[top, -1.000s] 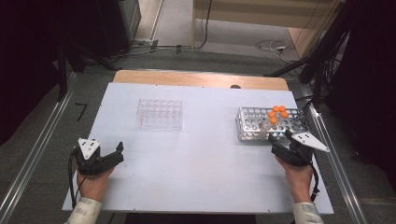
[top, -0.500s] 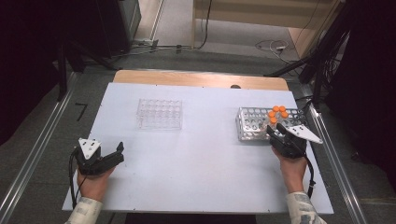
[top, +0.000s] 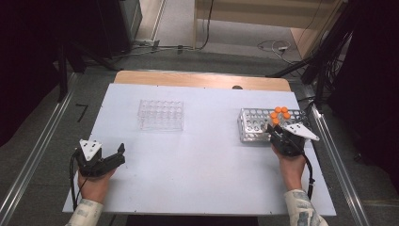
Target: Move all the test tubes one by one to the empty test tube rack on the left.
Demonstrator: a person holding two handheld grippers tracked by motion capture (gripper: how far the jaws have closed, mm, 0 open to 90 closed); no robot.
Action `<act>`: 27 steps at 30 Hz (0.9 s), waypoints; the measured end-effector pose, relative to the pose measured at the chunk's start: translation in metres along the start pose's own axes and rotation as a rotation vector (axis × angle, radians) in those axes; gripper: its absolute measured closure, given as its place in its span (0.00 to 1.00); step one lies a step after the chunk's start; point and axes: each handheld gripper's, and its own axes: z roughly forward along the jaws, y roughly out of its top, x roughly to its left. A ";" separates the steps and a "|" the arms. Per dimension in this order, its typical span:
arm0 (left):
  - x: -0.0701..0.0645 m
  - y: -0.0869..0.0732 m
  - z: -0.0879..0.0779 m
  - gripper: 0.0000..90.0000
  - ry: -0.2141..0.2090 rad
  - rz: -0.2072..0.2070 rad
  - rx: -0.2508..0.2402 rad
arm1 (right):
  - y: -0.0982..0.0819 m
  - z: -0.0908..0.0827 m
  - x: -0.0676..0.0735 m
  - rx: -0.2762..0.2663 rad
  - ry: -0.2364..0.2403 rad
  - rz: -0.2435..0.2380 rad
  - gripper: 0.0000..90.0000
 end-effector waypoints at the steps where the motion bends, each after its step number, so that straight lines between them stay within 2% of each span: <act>1: 0.000 0.000 0.000 0.10 0.001 0.000 0.000 | 0.001 -0.001 0.000 -0.005 -0.001 0.002 0.79; 10: 0.000 0.000 0.000 0.10 -0.002 -0.002 -0.002 | 0.009 -0.011 0.001 -0.050 -0.008 0.005 0.79; 18: 0.001 0.000 -0.001 0.10 -0.005 -0.002 0.000 | 0.019 -0.028 0.000 -0.125 -0.016 0.020 0.79; 27: -0.001 0.001 -0.002 0.10 -0.017 -0.004 -0.004 | 0.029 -0.049 0.007 -0.182 0.021 0.020 0.79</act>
